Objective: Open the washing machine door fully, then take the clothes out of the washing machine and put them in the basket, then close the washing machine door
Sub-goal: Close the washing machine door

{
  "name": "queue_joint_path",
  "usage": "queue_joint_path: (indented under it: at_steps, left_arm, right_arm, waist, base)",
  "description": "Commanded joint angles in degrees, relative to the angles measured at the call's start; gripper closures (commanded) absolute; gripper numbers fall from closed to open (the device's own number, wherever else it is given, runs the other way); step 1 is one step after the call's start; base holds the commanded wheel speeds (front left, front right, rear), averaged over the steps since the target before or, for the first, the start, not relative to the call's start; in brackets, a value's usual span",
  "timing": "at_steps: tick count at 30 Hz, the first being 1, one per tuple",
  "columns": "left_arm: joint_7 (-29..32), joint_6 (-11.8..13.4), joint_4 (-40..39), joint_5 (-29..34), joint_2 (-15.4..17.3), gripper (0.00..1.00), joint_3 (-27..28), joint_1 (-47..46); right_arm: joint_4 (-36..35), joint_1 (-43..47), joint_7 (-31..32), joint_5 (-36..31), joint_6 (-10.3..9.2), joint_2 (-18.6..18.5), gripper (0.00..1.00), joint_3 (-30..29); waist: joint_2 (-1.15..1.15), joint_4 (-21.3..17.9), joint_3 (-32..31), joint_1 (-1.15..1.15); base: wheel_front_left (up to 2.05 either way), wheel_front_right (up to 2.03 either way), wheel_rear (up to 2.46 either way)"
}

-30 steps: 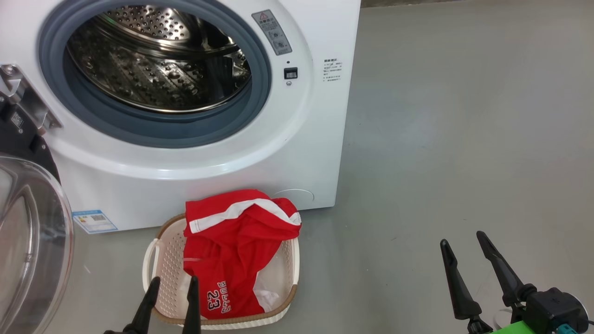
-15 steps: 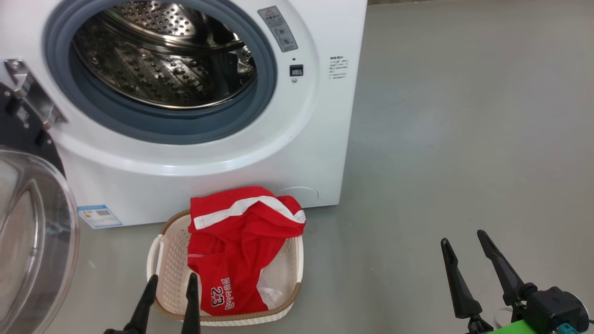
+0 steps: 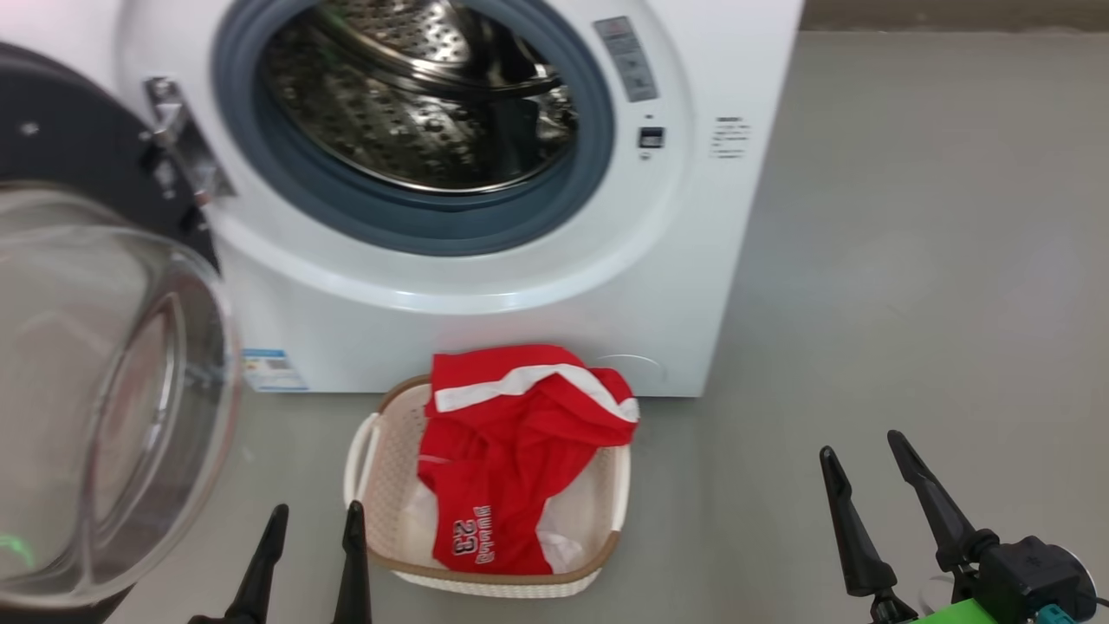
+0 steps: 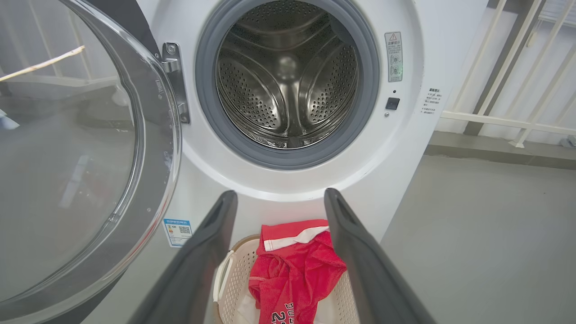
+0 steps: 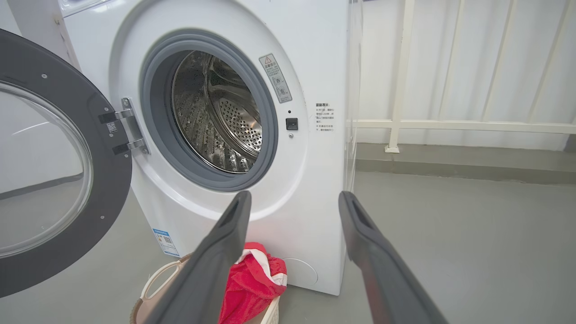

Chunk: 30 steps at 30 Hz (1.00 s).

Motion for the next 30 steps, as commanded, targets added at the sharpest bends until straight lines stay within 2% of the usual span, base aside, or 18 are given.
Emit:
queue_joint_path:
  at_steps: [1,18,30]
  left_arm:
    - [-0.5,0.7,-1.8,0.6,0.5,0.00,2.0,-1.5]
    - [0.0,3.1,-4.6,1.0,0.5,0.00,1.8,0.8]
    - [1.1,4.4,-6.1,0.8,1.3,0.00,2.6,1.4]
  right_arm:
    - [-1.3,-1.9,-0.4,-0.5,0.36,-0.7,0.00,1.7]
    - [-1.3,-1.0,-0.4,-1.5,0.36,-0.7,0.00,2.9]
    - [-1.1,-0.4,-0.4,-0.9,0.36,-0.7,0.00,3.0]
  waist:
    - [0.00,3.7,-0.6,0.00]
    - [0.00,17.8,-2.1,0.00]
    - [0.00,23.0,-3.2,0.00]
  base:
    - [0.00,0.00,0.00]
    - [0.00,0.00,0.00]
    - [0.00,0.00,0.00]
